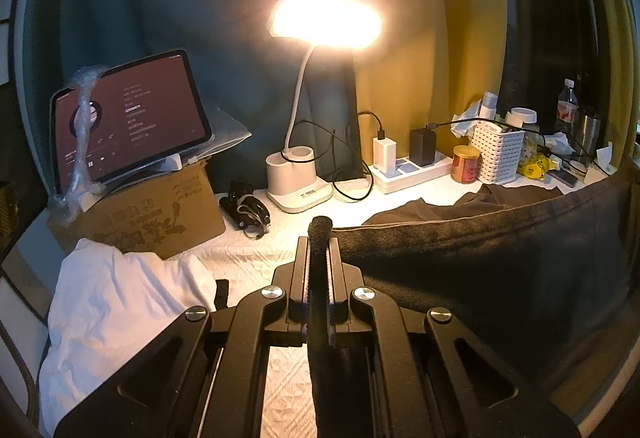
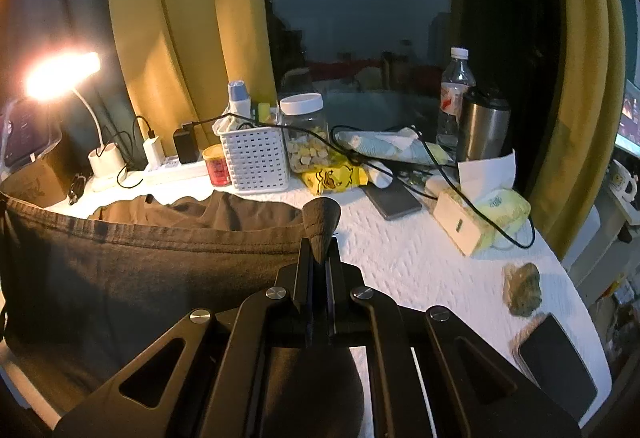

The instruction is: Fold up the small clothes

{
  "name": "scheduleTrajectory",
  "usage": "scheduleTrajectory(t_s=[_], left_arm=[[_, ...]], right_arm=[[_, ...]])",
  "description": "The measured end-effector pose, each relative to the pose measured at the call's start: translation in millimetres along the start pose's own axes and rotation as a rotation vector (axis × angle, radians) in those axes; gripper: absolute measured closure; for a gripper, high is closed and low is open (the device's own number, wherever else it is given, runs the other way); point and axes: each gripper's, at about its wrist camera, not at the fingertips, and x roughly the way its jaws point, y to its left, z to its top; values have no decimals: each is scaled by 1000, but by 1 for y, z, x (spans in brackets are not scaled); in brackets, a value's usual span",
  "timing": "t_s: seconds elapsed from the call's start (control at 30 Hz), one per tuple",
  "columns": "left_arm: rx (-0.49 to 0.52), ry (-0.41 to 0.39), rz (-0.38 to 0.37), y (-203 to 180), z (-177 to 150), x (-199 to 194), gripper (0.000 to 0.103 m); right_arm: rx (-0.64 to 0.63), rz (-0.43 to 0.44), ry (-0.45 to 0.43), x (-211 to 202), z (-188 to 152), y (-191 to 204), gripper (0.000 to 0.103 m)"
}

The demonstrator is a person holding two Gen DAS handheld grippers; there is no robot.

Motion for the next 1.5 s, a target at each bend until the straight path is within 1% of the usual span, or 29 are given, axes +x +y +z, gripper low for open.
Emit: scheduleTrajectory(t_s=[0.47, 0.73, 0.9, 1.1, 1.27, 1.4, 1.5], left_arm=[[47, -16, 4, 1, 23, 37, 98], [70, -25, 15, -1, 39, 64, 98], [104, -29, 25, -3, 49, 80, 98], [153, -50, 43, -5, 67, 98, 98], [167, -84, 44, -8, 81, 111, 98], [168, -77, 46, -10, 85, 129, 98], [168, -61, 43, -10, 83, 142, 98]], right_arm=[[-24, -2, -15, 38, 29, 0, 97], [-33, -8, -16, 68, 43, -5, 97], [-61, -7, -19, 86, 56, -8, 97], [-96, -12, -38, 108, 76, -8, 97], [-102, -18, -48, 127, 88, -9, 97], [-102, -27, -54, 139, 92, -7, 97], [-101, -45, -46, 153, 89, -6, 97]])
